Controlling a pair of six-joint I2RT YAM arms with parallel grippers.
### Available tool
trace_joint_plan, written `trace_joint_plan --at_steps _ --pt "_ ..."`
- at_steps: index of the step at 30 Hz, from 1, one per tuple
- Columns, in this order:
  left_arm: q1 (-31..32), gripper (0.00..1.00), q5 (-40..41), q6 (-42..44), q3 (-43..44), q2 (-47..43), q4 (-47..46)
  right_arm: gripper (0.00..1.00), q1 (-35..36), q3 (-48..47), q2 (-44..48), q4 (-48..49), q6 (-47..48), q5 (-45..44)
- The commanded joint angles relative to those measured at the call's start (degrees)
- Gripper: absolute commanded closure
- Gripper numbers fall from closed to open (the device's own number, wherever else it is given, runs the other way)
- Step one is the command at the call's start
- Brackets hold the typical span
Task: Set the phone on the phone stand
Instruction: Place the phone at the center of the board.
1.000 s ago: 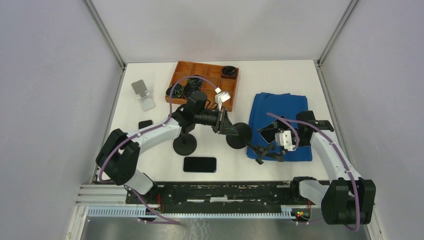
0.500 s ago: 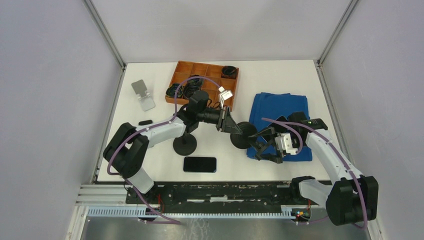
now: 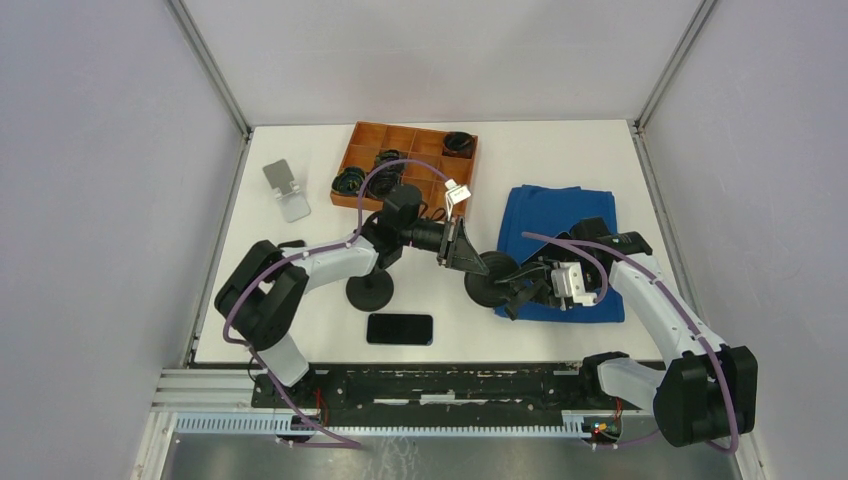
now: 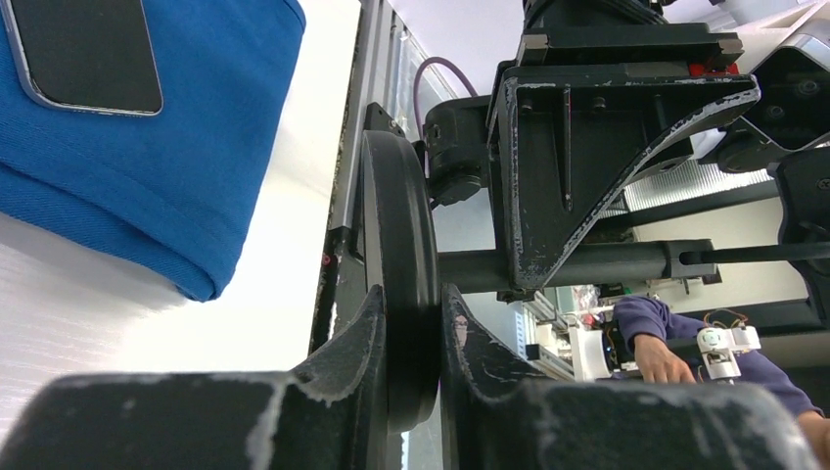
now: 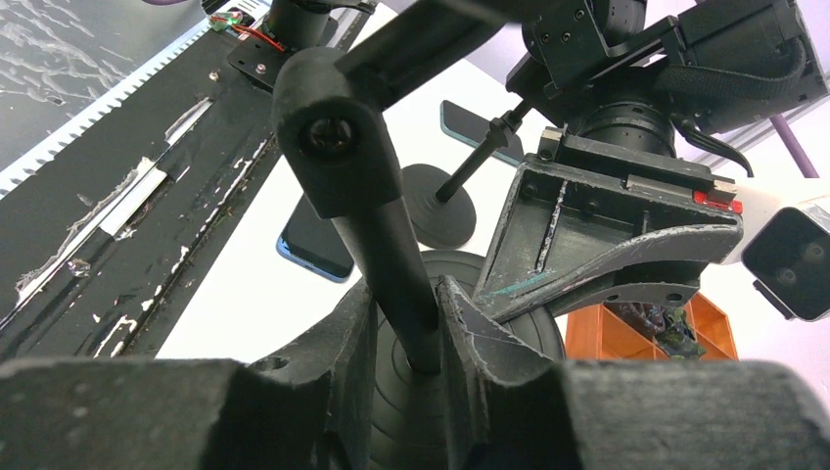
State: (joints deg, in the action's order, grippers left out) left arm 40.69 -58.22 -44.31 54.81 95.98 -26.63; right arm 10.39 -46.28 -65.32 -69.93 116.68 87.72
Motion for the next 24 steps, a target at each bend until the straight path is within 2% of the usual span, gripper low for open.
trace_joint_plan --at_steps 1,5,9,12,16,20,24 --pt "0.01 0.74 2.70 -3.04 -0.07 -2.20 -8.22 0.93 1.00 -0.83 0.09 -2.00 0.66 0.51" --pt "0.01 0.50 11.07 3.16 -0.91 -7.03 0.62 0.94 0.96 -1.04 0.17 -1.94 -0.33 -1.24" --pt "0.01 0.37 22.93 11.45 -1.50 -14.60 12.29 0.95 0.99 -1.56 -0.71 -1.76 -1.36 -4.35" --pt "0.02 0.33 30.09 14.19 -3.50 -21.30 15.24 0.95 0.98 -2.36 -2.25 -1.18 -4.13 -5.69" --pt "0.06 0.32 34.70 15.92 -6.30 -29.32 16.70 0.96 0.95 -3.09 -4.13 2.15 -9.91 -6.64" --pt "1.84 0.31 36.21 14.58 -8.16 -34.94 16.33 0.96 0.99 -2.81 -4.82 10.66 -22.36 -7.84" --pt "9.08 0.31 43.96 15.16 -7.05 -38.10 18.91 0.96 0.96 -1.64 -4.19 22.18 -37.24 -10.05"
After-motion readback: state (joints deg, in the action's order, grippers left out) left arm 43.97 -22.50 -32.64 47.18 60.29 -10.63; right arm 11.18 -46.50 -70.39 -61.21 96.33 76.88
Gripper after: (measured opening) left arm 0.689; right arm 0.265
